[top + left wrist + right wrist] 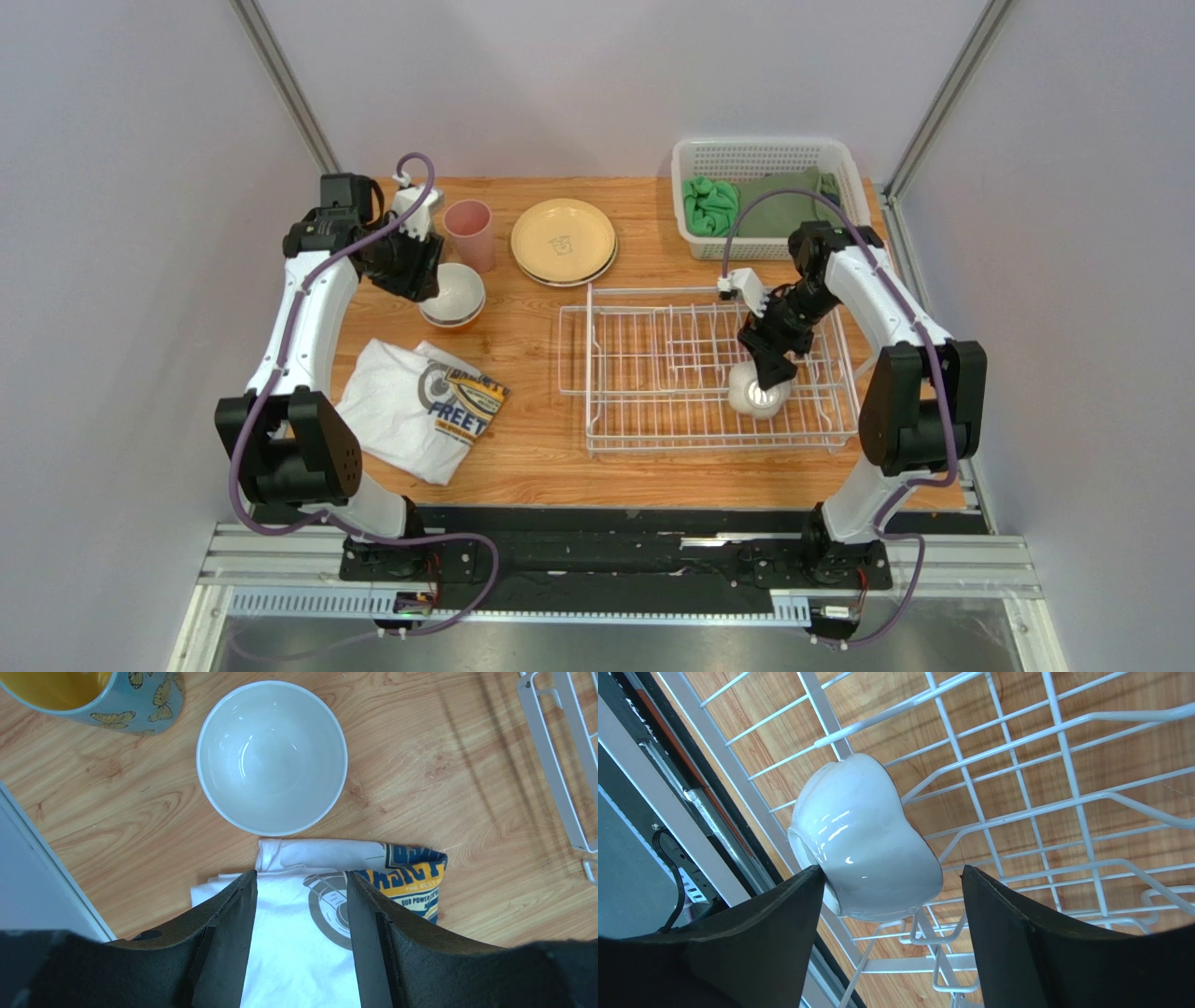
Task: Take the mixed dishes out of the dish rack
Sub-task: Pick up the bowl from the dish rack.
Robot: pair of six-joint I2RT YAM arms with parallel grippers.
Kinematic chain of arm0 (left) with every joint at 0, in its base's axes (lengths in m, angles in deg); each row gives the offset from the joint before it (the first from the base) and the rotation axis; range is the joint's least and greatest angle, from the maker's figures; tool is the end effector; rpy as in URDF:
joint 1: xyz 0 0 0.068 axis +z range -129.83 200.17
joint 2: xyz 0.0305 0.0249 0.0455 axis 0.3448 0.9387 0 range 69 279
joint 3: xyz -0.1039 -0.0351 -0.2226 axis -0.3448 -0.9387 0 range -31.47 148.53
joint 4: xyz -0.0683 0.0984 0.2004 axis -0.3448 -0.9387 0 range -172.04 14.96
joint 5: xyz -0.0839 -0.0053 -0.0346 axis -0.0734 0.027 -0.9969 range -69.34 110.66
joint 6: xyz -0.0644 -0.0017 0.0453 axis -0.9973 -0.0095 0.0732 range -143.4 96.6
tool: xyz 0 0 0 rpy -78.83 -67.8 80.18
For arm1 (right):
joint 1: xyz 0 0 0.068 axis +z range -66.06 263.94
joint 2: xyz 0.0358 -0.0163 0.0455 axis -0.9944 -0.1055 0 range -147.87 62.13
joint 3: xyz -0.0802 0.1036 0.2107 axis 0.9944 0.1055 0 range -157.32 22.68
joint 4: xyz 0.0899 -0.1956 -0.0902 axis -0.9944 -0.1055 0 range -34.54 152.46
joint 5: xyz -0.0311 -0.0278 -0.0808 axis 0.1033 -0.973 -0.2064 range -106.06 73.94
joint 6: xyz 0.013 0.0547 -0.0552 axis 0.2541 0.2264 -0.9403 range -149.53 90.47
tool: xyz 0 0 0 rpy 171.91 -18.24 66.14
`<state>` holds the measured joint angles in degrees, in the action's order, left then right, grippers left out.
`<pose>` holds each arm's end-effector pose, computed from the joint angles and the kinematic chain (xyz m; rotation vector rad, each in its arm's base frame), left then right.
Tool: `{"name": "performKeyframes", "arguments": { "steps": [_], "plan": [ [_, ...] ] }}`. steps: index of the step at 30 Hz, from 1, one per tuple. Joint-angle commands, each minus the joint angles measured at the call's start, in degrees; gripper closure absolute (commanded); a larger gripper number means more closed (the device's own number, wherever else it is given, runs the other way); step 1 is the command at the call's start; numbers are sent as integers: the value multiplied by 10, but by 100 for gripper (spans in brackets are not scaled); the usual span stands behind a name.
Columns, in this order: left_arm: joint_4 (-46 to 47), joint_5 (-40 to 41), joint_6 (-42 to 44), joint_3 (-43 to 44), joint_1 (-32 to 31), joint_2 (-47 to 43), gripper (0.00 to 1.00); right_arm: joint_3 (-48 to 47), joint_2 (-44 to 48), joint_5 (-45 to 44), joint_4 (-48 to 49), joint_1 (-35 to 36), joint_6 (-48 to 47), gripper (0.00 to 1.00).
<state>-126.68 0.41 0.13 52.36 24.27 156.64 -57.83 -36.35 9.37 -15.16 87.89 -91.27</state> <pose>0.3074 -0.0013 0.2842 0.5511 2.4074 -0.2443 0.2622 0.0471 0.2056 -1.5679 2.4887 0.6502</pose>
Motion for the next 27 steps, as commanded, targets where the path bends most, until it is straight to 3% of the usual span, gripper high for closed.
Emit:
{"name": "performKeyframes", "arguments": {
  "steps": [1, 5, 10, 16, 17, 21, 27],
  "plan": [
    [0, -9, 5, 18, -4, -7, 41, -4, 42, 8, -59, -2, -12, 31],
    [0, -10, 3, 19, -3, -10, 41, -18, 50, 13, -74, -2, -9, 44],
    [0, -11, 5, 15, -3, -14, 41, -4, 51, 13, -76, -2, -9, 48],
    [-2, -10, 5, 15, -4, -16, 41, 14, 52, 17, -72, -2, -11, 44],
    [-2, -11, 5, 15, -4, -17, 41, 15, 53, 18, -74, -1, -14, 36],
    [-2, -11, 5, 14, -4, -18, 41, 19, 52, 16, -74, -2, -15, 24],
    [-3, -10, 4, 14, -3, -19, 41, 29, 50, 22, -70, -2, -16, 22]
  ]
}}
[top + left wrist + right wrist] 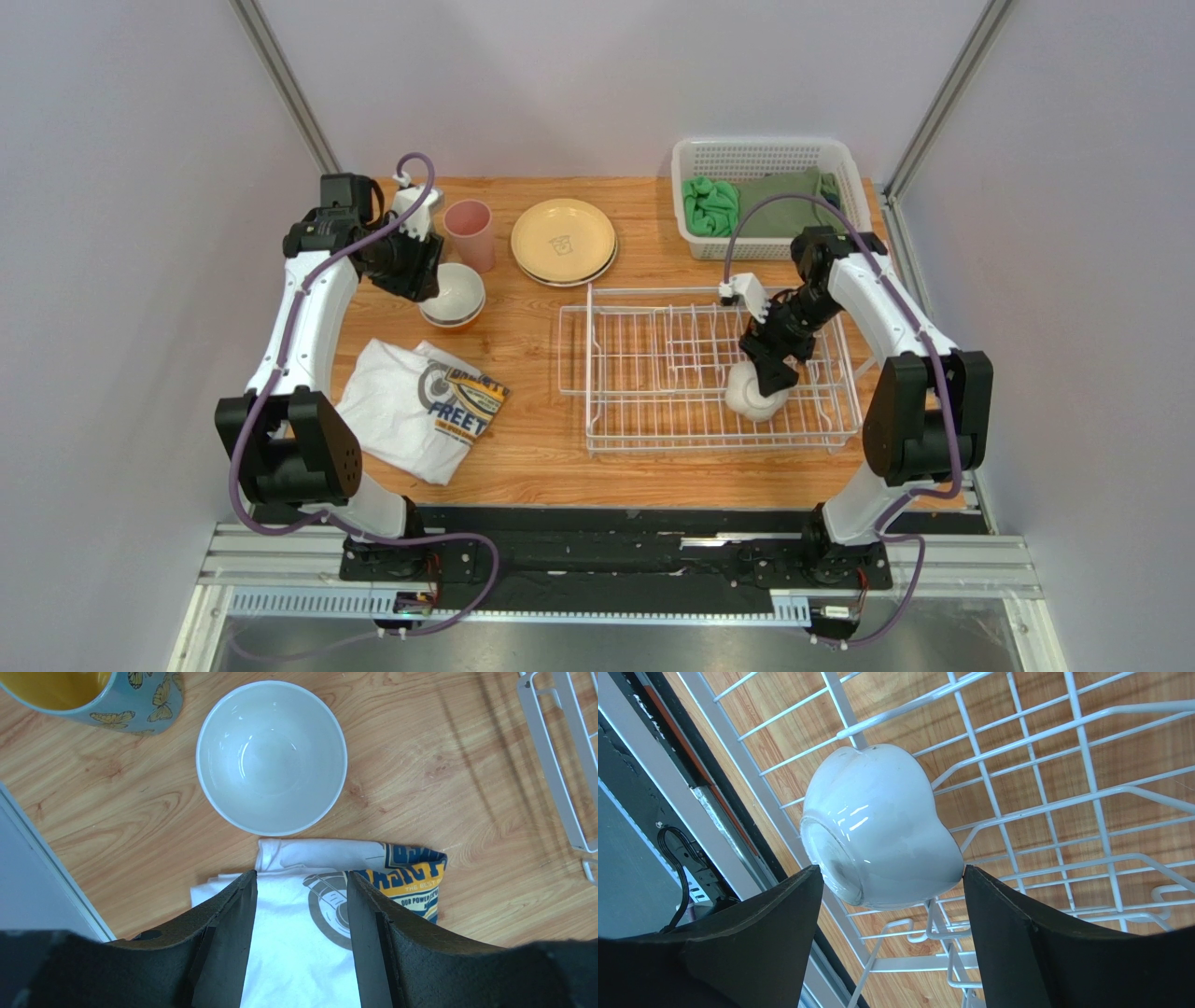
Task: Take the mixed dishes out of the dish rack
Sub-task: Pick up the bowl from the dish rack.
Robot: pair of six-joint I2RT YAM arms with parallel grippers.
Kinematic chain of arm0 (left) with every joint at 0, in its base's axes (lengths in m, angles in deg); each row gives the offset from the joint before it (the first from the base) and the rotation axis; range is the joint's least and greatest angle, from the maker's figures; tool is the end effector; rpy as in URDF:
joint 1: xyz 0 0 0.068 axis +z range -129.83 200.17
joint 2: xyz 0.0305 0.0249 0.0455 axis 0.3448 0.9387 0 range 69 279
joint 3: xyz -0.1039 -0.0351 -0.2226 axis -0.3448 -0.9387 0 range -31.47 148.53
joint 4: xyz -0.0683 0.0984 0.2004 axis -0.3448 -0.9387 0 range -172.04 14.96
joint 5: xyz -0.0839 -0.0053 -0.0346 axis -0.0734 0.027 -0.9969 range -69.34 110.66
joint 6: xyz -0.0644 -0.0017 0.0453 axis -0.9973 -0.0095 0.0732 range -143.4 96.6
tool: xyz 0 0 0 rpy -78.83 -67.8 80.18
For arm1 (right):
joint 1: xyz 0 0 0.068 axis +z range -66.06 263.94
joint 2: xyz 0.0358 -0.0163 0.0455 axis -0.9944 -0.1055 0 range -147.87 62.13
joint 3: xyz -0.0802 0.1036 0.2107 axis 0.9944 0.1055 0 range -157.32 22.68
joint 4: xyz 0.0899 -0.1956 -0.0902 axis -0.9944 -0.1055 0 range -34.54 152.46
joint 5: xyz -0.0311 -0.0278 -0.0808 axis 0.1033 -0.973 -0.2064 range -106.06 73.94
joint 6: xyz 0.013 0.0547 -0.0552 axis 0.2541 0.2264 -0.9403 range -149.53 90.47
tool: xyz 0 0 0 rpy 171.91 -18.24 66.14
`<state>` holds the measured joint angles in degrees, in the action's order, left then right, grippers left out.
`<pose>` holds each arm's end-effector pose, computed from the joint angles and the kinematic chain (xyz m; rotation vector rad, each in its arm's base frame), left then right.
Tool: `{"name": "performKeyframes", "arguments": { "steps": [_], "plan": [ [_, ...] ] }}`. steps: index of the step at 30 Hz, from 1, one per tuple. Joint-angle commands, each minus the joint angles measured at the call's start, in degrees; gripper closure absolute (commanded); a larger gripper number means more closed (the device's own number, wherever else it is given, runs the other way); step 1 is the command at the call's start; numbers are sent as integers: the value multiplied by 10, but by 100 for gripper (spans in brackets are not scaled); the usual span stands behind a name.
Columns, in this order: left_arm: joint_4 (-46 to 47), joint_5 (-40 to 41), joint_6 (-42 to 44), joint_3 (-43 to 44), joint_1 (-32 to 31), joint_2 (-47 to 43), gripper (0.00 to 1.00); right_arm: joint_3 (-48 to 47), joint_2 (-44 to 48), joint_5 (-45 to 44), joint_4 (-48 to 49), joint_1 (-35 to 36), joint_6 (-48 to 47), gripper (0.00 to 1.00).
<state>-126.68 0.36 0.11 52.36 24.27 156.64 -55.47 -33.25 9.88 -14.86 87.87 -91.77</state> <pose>0.3074 -0.0014 0.2842 0.5510 2.4072 -0.2455 0.2519 0.0469 0.2101 -1.5716 2.4615 0.6437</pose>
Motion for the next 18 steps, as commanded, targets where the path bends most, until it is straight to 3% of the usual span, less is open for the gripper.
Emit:
{"name": "performKeyframes", "arguments": {
  "steps": [1, 7, 18],
  "plan": [
    [-3, -8, 3, 14, -4, -19, 41, 7, 19, 18, -71, -1, -11, 22],
    [-4, -10, 3, 13, -3, -19, 41, 18, 15, 23, -69, -1, -12, 23],
    [-5, -11, 3, 13, -4, -19, 41, 16, 30, 26, -77, -1, -8, 50]
  ]
}}
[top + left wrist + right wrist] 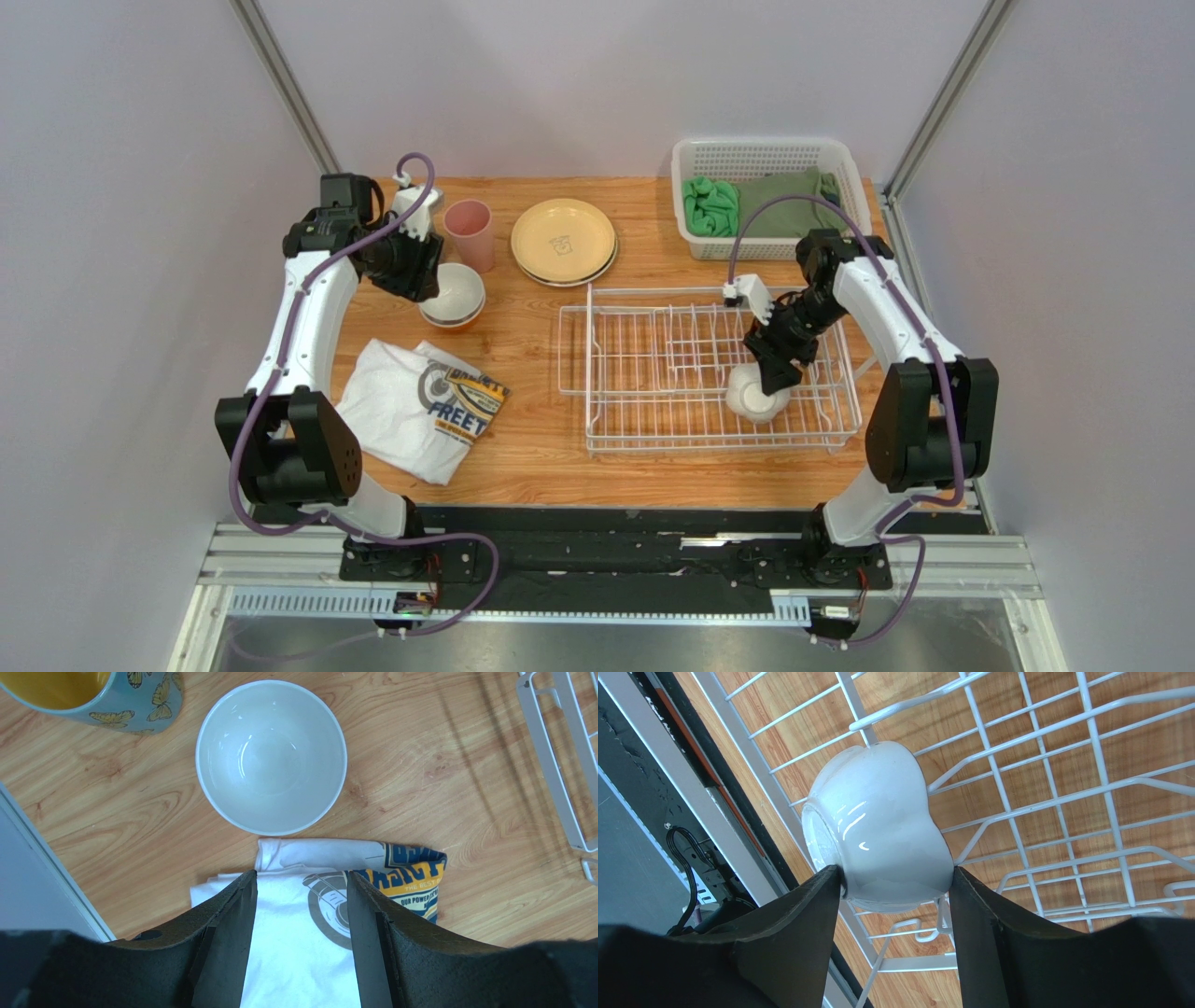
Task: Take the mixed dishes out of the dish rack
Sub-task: Pick up the bowl from the dish rack.
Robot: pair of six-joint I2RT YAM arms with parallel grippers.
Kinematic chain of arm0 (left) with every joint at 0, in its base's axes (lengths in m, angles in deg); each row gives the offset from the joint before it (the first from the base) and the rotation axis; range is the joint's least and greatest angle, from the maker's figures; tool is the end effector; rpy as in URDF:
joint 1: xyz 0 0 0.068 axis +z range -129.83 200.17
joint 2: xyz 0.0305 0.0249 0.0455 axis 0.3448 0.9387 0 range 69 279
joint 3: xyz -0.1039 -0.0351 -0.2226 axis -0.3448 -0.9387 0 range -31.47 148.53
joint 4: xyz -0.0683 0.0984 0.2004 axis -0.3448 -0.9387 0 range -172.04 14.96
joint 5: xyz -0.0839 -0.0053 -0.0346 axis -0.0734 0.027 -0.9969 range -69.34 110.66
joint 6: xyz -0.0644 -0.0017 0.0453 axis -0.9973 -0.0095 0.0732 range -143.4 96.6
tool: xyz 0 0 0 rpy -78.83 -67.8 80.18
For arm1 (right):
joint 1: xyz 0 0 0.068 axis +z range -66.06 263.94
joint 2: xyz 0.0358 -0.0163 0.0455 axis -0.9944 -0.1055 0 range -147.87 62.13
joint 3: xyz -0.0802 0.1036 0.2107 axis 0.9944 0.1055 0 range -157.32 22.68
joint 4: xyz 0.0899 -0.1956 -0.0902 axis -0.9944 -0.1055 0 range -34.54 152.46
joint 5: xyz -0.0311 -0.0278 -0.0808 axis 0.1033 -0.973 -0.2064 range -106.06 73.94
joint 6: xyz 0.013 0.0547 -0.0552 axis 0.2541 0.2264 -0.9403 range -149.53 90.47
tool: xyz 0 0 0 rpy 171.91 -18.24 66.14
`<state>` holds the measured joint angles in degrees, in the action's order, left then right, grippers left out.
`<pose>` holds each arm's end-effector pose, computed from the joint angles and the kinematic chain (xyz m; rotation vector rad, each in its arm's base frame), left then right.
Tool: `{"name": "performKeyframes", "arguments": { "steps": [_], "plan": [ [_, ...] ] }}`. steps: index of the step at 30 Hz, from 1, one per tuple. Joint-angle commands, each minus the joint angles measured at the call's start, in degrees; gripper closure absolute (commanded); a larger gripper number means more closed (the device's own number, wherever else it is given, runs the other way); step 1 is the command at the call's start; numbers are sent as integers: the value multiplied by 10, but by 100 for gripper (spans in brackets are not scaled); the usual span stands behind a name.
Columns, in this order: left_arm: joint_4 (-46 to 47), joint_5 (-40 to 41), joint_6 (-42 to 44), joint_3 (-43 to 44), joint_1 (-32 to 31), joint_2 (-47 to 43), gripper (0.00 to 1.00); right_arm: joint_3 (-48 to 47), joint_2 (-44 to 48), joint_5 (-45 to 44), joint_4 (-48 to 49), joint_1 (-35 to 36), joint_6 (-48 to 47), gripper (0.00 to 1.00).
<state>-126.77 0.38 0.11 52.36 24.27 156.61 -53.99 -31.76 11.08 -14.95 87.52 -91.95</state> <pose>0.3072 -0.0014 0.2842 0.5508 2.4083 -0.2455 0.2458 0.0462 0.2113 -1.5575 2.4507 0.6679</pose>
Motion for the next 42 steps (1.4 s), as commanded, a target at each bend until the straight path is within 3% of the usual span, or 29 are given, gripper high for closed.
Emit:
{"name": "performKeyframes", "arguments": {
  "steps": [1, 10, 17, 34, 42],
  "plan": [
    [-4, -12, 3, 13, -4, -18, 41, -1, 16, 13, -76, 3, -5, 52],
    [-5, -13, 2, 14, -3, -22, 41, -17, 37, 11, -95, 3, 0, 69],
    [-7, -18, 3, 15, -4, -25, 41, -8, 44, 13, -100, 6, 3, 99],
    [-18, -28, 0, 24, -3, -39, 41, -16, 78, 32, -134, 15, -3, 100],
    [-34, -114, -1, 29, -27, -60, 43, -62, 114, 19, -129, 29, 29, 100]
  ]
}}
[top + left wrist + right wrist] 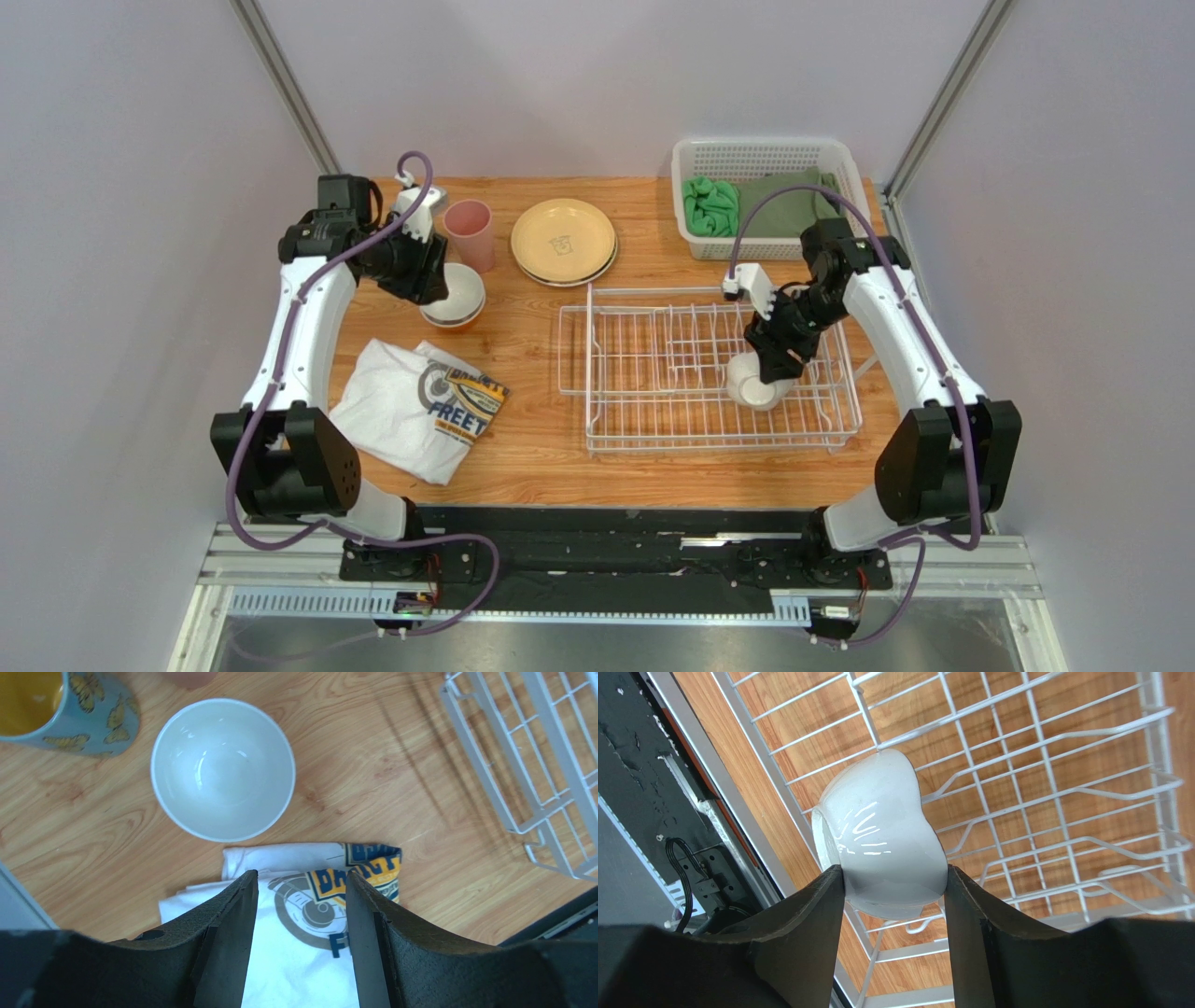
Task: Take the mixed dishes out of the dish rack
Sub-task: Pick up the bowl from the dish rack.
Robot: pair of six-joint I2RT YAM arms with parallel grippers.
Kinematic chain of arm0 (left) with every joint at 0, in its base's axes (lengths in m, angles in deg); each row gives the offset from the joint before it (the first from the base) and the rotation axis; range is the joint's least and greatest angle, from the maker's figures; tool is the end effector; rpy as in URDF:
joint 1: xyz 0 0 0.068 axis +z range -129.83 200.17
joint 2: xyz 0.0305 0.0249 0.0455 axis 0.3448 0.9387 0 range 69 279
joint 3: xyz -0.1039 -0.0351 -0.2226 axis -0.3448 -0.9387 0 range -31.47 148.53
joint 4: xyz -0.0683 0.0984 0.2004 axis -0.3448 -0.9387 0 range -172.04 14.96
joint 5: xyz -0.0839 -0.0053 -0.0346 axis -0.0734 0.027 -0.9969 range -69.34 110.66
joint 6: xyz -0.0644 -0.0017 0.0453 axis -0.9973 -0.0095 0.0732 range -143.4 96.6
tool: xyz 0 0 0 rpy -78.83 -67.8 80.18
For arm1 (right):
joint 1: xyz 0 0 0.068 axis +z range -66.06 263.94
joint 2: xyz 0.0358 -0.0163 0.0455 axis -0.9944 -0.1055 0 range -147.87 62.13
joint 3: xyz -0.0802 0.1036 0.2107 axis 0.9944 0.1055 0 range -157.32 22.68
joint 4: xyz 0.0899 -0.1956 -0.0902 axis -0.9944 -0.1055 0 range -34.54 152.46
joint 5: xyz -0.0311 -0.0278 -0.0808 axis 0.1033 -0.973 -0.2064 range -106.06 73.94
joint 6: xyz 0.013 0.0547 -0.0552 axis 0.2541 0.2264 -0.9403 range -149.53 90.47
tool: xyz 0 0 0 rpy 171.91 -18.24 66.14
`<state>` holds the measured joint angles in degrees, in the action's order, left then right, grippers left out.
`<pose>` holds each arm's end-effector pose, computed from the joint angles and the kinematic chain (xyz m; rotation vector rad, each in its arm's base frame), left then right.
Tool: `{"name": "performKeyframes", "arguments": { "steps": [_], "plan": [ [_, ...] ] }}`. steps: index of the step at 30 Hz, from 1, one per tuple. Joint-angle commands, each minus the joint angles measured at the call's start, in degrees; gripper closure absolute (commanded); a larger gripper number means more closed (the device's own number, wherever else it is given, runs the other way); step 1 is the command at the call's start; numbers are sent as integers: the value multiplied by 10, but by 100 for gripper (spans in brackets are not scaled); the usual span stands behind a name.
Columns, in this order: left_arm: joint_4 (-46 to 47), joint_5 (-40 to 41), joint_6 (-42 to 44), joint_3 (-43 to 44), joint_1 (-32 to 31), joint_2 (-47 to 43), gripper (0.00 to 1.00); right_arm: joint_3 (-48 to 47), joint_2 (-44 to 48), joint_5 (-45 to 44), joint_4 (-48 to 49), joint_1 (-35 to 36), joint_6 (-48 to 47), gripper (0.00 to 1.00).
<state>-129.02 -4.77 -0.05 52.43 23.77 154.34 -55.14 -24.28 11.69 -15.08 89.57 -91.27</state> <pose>0.2949 -0.0104 0.2946 0.5861 2.3696 -0.3574 0.2312 0.0544 0.2451 -1.5726 2.3176 0.5658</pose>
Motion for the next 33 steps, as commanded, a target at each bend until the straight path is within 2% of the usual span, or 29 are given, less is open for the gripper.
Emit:
{"name": "performKeyframes", "arguments": {
  "steps": [1, 8, 12, 19, 25, 33],
  "plan": [
    [-11, -67, -1, 28, -29, -41, 43, -57, 43, 9, -126, 12, 31, 100],
    [-25, -166, -34, 46, -112, -45, 43, -88, 86, -44, -68, 39, 88, 100],
    [-56, -244, -17, 96, -159, -24, 43, -104, 113, -52, -36, 65, 107, 100],
    [-92, -320, 72, 158, -244, 23, 41, -181, 115, -7, -66, 130, 128, 100],
    [-96, -425, 97, 211, -276, 74, 41, -232, 114, 26, -82, 185, 144, 100],
    [-115, -497, 151, 260, -330, 110, 41, -262, 117, 64, -83, 231, 161, 100]
  ]
}}
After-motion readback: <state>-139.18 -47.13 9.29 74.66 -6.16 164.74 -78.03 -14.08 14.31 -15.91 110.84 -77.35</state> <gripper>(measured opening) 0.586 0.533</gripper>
